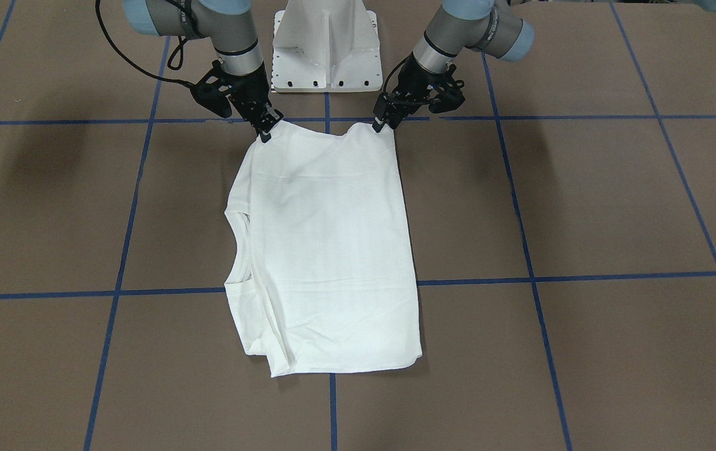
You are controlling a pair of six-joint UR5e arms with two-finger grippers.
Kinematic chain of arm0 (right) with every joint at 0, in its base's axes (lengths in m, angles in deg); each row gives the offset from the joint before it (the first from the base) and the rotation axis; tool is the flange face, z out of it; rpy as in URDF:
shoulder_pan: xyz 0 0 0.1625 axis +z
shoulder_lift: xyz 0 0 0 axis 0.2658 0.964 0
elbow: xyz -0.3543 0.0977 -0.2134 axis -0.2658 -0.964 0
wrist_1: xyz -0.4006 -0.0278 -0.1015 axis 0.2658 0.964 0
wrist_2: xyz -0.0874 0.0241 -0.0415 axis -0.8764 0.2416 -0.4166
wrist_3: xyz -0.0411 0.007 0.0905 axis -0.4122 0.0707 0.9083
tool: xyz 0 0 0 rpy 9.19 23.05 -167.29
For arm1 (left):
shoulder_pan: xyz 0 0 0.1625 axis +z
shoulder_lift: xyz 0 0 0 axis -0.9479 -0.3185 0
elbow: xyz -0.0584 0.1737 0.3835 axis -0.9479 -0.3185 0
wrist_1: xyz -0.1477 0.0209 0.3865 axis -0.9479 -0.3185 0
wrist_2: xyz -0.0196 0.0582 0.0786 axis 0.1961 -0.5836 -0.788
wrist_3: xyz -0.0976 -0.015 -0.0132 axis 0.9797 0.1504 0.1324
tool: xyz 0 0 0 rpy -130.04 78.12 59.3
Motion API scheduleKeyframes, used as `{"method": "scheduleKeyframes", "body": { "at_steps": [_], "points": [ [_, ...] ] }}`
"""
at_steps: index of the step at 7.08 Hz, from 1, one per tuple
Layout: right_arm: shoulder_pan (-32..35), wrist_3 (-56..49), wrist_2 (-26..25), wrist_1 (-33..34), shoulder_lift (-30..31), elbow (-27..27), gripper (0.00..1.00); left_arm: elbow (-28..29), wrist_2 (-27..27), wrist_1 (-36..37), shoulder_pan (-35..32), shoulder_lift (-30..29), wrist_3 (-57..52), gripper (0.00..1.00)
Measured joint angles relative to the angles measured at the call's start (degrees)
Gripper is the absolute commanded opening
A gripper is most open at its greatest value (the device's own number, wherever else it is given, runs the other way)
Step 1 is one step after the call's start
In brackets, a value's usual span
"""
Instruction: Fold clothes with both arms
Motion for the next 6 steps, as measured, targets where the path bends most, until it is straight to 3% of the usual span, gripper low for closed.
{"method": "scheduleKeyframes", "body": {
  "at_steps": [1, 2, 6],
  "points": [
    [0.0, 0.0, 0.0, 0.0, 0.0, 0.1, 0.0, 0.0, 0.0, 1.3, 0.2, -0.6, 0.0, 0.1],
    [0.0, 0.0, -0.1, 0.0, 0.0, 0.2, 0.0, -0.1, 0.0, 1.8, 0.2, -0.8, 0.5, 0.0],
    [-0.1, 0.0, -0.1, 0.0, 0.2, 0.8, 0.0, -3.9, 0.2, 2.5, 0.5, 0.7, 1.5, 0.0]
  ]
}}
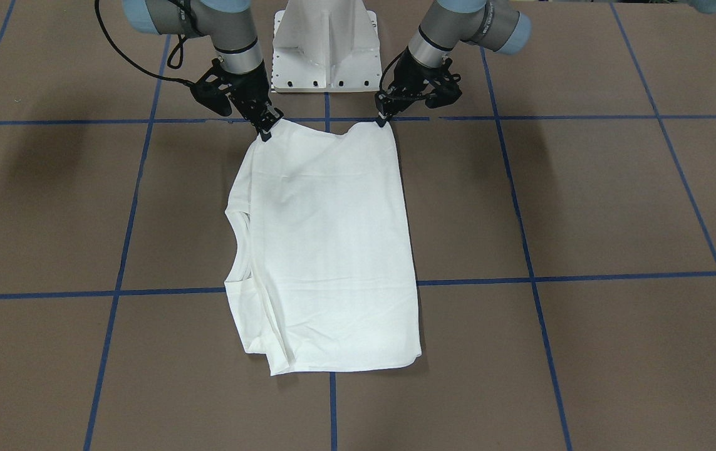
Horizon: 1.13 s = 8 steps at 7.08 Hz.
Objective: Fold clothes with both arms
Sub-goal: 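Lift the hem with both grippers and fold it toward the collar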
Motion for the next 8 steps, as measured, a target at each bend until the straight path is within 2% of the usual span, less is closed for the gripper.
{"method": "scheduleKeyframes", "body": {
  "at_steps": [2, 5, 6, 7, 8],
  "points": [
    [-2.0, 0.3, 0.1, 0.0, 1.6, 4.4, 0.0, -8.3, 0.0, 4.8, 3.4, 2.1, 1.2, 0.0],
    [-4.4, 2.8, 0.3, 0.1, 7.3, 16.0, 0.0, -18.8, 0.3, 11.4, 5.9, 2.4, 4.4, 0.0],
    [-1.6, 2.8, 2.0, 0.1, 7.4, 17.9, 0.0, -21.8, 2.2, 14.1, 3.6, 1.7, 2.1, 0.0],
    [3.4, 2.1, 6.0, 0.1, 5.9, 17.1, 0.0, -22.2, 5.6, 16.2, -1.2, -0.3, -2.8, 0.0],
    [9.7, -0.1, 11.5, 0.1, 1.9, 12.9, 0.0, -19.5, 9.7, 17.2, -7.4, -3.4, -8.8, 0.0]
  ]
}}
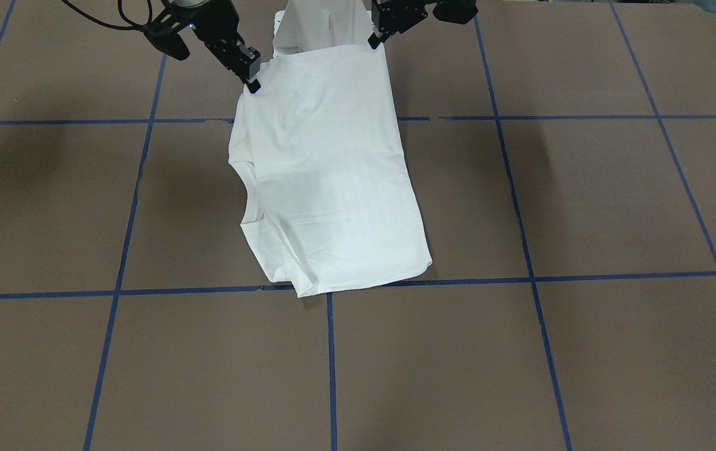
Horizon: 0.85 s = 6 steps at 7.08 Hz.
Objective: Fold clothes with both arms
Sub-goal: 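Lift the hem with both grippers and fold it toward the collar, then lay the fold down, open both grippers and lift away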
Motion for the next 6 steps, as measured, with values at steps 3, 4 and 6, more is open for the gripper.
{"method": "scheduleKeyframes", "body": {
  "at_steps": [3, 4, 6],
  "points": [
    [12.4, -10.9, 8.6, -0.3, -11.4, -17.2, 0.0, 14.7, 5.6, -1.3, -12.9, -7.0, -12.8, 0.0],
    [14.2, -13.3, 9.7, -0.3, -15.1, -23.2, 0.0, 18.8, 5.8, -3.5, -15.4, -7.9, -14.9, 0.0],
    [15.8, -16.3, 10.3, -2.1, -22.4, -35.7, 0.99, 26.9, 5.8, -9.8, -17.9, -8.7, -16.4, 0.35]
  ]
}}
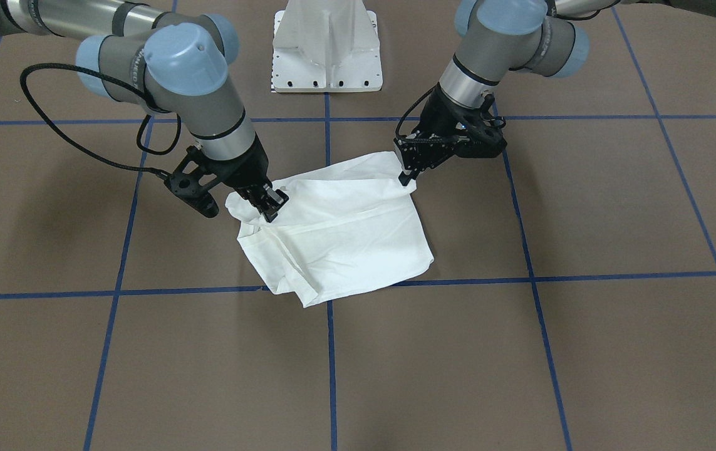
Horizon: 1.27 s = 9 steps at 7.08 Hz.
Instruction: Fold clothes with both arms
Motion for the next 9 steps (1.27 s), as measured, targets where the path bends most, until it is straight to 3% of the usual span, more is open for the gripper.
{"method": "scheduleKeyframes", "body": {
  "at_steps": [1, 2, 3, 5, 7, 9],
  "points": [
    [0.6, -1.0, 0.0, -4.5, -2.6, -7.3, 1.0, 5.7, 0.0, -3.8, -1.1, -1.3, -0.8, 0.54],
    [2.0, -3.4, 0.0, -9.7, -5.3, -15.3, 1.0, 13.8, 0.0, -8.6, -3.7, -3.6, -3.7, 1.0],
    [4.4, -7.5, 0.8, -12.2, -8.3, -21.9, 1.0, 20.5, 0.0, -12.8, -7.2, -5.2, -7.7, 1.0],
    [9.8, -14.9, 4.7, -13.3, -10.0, -27.0, 1.0, 25.4, 0.2, -16.8, -10.8, -6.0, -12.1, 1.0],
    [12.6, -21.8, 6.6, -13.2, -5.6, -24.7, 1.0, 25.0, 5.0, -17.3, -12.4, -5.3, -15.0, 1.0],
    [16.5, -31.6, 9.3, -12.8, 3.8, -16.8, 1.0, 20.9, 8.6, -16.8, -15.2, -1.3, -25.3, 1.0]
  ]
}}
